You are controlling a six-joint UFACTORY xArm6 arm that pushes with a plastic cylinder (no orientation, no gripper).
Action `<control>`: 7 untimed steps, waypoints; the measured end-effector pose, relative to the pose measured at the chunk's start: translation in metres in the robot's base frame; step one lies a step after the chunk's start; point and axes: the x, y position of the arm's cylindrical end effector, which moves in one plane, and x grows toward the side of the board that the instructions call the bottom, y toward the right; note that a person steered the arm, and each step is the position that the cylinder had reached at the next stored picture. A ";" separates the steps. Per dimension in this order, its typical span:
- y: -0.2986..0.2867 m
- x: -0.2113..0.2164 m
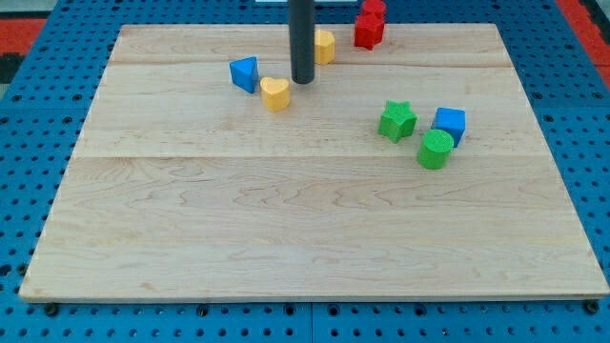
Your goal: Slide the heart to the bottom left of triangle
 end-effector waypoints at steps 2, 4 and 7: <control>-0.018 -0.012; -0.097 0.025; 0.006 0.030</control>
